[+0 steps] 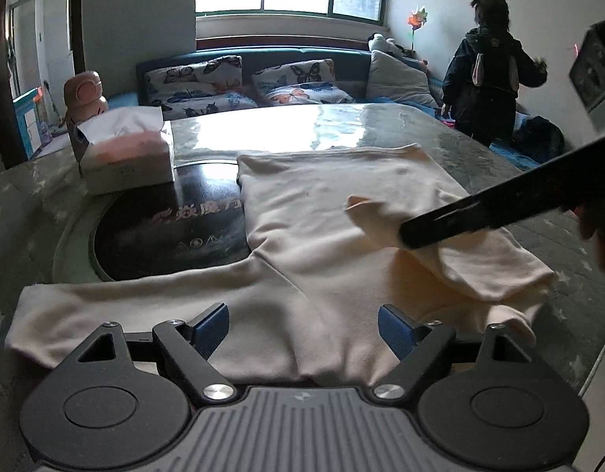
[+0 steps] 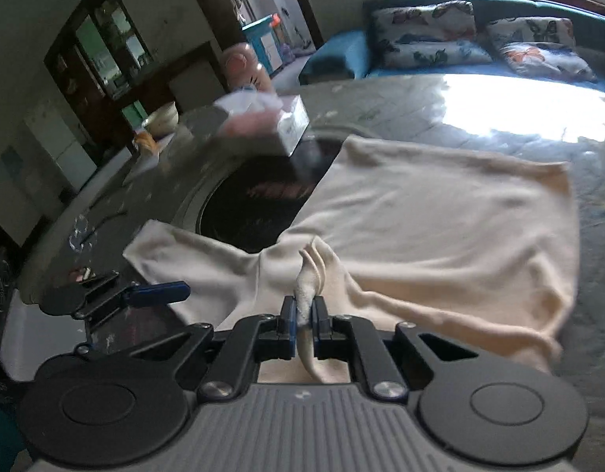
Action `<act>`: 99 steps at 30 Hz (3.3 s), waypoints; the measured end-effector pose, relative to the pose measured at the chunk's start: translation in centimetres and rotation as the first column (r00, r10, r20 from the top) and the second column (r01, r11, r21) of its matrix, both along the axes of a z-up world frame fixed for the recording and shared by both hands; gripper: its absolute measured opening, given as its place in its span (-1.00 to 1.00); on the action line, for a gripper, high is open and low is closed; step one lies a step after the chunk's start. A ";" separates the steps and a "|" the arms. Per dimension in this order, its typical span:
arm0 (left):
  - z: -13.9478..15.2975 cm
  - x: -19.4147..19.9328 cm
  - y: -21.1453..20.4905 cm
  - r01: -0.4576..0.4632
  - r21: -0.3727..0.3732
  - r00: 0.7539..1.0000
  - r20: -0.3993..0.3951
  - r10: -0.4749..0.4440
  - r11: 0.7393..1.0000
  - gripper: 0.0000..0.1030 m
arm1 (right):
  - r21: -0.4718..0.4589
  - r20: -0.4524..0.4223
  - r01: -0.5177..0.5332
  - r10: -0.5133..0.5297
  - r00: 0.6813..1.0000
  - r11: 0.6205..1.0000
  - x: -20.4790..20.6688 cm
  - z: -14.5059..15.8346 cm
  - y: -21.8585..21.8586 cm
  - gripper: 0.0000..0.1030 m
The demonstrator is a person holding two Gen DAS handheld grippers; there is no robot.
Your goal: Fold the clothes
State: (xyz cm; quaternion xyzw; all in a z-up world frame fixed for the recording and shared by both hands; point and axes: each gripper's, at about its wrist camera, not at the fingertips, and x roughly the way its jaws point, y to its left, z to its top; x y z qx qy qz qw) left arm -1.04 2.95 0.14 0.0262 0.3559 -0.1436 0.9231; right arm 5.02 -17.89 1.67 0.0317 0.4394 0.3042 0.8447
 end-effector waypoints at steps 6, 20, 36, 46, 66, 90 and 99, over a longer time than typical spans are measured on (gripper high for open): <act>0.3 0.1 -1.1 0.043 -0.023 0.999 0.006 -0.043 0.999 0.63 | -0.012 0.011 -0.026 0.026 1.000 1.000 0.1 0.0 -0.3 -0.60; -1.0 2.6 -4.2 0.075 0.006 0.997 -0.016 -0.075 0.997 0.26 | -0.200 0.042 0.144 -0.138 0.989 0.969 -1.3 -1.3 -10.0 -0.59; 1.1 0.8 6.4 -0.271 0.025 0.962 0.048 0.270 0.962 0.48 | -0.230 0.071 0.089 -0.075 0.995 0.969 0.1 -2.4 -7.8 -0.28; 0.4 -0.5 15.8 -0.587 -0.033 0.810 -0.020 0.586 0.809 0.60 | -0.230 0.095 0.044 -0.022 0.995 0.972 -0.2 -1.3 -6.1 -0.16; 2.6 1.2 12.1 -0.486 -0.197 0.866 0.021 0.500 0.851 -0.80 | -0.210 0.117 0.063 -0.039 0.992 0.976 -0.8 -0.7 -6.7 -0.05; 1.3 -0.1 -3.2 0.019 -0.197 1.000 0.001 -0.020 0.980 -0.01 | -0.101 0.078 0.079 -0.071 0.994 0.992 -0.9 -0.3 -7.6 -0.06; 0.3 -2.3 3.8 -0.141 -0.088 0.990 0.016 0.143 0.986 0.30 | -0.144 0.033 0.018 -0.013 0.999 0.989 -0.1 -2.3 -4.4 -0.19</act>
